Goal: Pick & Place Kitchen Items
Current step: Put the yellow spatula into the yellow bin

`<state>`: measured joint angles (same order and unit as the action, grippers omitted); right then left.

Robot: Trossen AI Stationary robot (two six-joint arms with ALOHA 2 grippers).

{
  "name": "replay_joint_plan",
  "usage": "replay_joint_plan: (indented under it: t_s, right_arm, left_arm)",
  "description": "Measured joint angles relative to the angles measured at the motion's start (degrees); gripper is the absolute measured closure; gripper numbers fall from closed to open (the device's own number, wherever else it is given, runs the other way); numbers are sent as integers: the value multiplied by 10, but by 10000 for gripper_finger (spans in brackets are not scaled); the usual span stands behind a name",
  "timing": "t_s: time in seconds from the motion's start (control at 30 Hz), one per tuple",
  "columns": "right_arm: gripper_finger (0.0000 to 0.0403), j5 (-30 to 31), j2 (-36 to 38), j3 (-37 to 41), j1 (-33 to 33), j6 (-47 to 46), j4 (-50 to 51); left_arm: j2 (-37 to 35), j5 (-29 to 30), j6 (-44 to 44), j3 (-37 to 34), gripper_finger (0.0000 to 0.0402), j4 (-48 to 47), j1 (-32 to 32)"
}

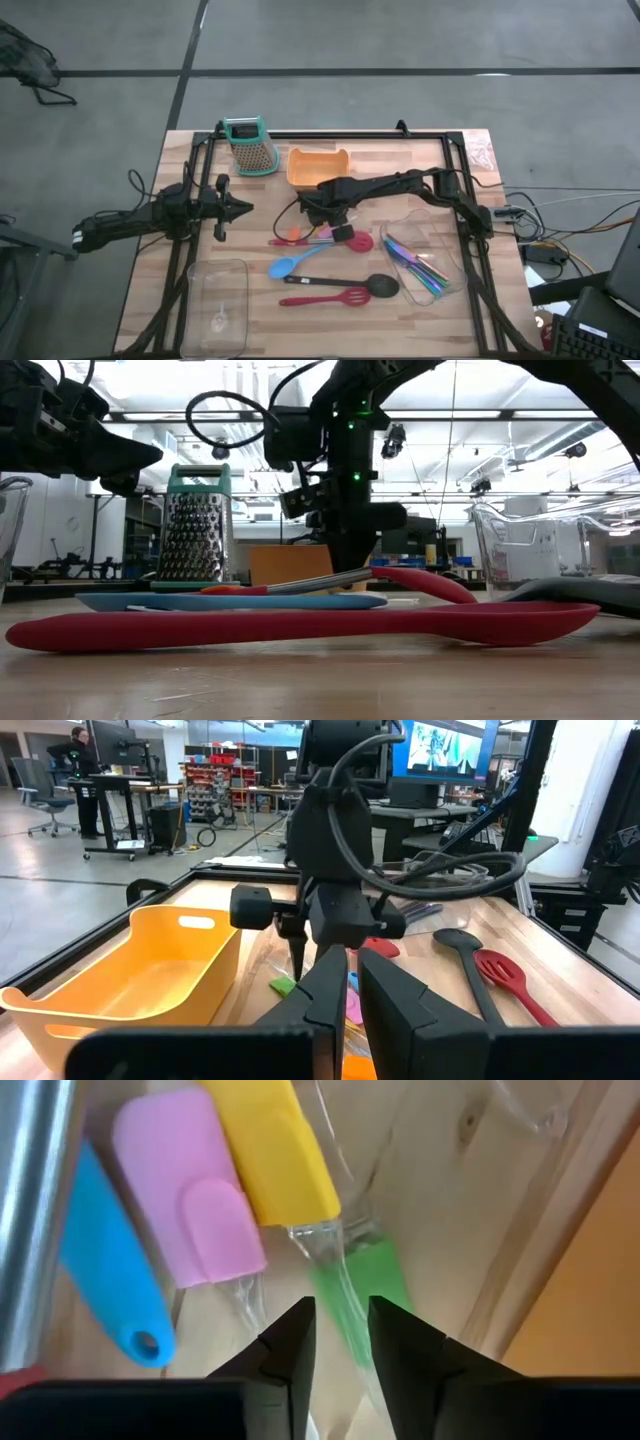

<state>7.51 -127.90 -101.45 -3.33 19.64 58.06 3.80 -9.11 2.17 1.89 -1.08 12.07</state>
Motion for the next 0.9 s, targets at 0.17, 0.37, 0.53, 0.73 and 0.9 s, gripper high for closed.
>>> replay_joint_plan:
  t_s: [0.17,0.37,0.53,0.73,0.9]
  right_arm:
    - [275,0,-1,17,-1,1,-20]
    - [254,1,2,44,-5,3,-51]
    - [269,2,3,57,-7,3,-66]
    - [324,4,3,57,-8,3,-71]
    - [377,4,2,57,-9,5,-72]
  left_arm:
    - [0,0,0,0,367,0,0]
    - [0,0,0,0,367,0,0]
    - [0,0,0,0,367,0,0]
    - [0,0,0,0,367,0,0]
    - [0,0,0,0,367,0,0]
